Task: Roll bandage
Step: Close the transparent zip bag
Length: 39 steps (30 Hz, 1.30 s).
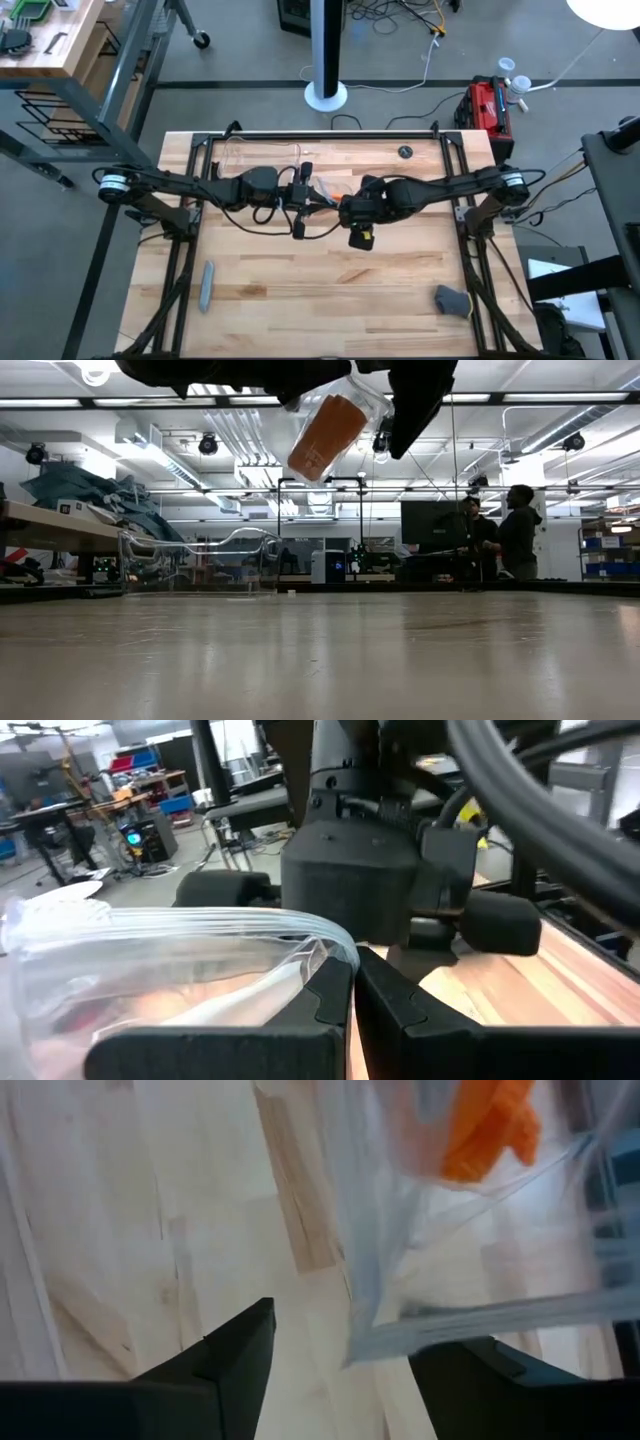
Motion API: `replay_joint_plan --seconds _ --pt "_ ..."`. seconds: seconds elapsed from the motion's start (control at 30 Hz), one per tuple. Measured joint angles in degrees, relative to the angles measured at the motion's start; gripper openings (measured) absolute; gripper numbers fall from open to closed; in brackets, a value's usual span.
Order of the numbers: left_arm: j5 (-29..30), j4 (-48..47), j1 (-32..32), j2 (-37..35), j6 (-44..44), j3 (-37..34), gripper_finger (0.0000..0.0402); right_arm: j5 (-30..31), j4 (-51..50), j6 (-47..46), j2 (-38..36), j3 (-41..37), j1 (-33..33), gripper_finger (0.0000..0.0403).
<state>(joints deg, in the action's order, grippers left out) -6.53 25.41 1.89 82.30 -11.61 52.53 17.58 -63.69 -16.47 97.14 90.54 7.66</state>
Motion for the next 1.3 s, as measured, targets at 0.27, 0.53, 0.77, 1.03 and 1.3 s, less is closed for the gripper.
replay_joint_plan --seconds 0.27,0.53,0.77,1.03,1.3 --pt "3.7 0.0 0.0 0.0 0.1 0.0 0.0 0.0 0.0 0.7 -1.1 0.0 0.7 0.0223" --pt "3.6 2.9 -0.3 0.0 1.2 0.0 0.0 0.0 4.8 7.8 -1.0 0.0 0.6 0.0219" --pt "4.3 10.2 -0.3 0.0 0.8 0.0 0.0 0.8 12.7 15.5 -1.0 0.0 0.5 0.0218" --pt "4.3 14.6 -0.3 0.0 -1.9 0.0 0.0 3.7 13.3 15.3 -1.0 0.0 0.1 0.0231" --pt "2.6 17.0 -0.7 0.0 -1.0 0.0 0.0 3.4 18.0 17.6 -1.0 0.0 0.2 0.0231"
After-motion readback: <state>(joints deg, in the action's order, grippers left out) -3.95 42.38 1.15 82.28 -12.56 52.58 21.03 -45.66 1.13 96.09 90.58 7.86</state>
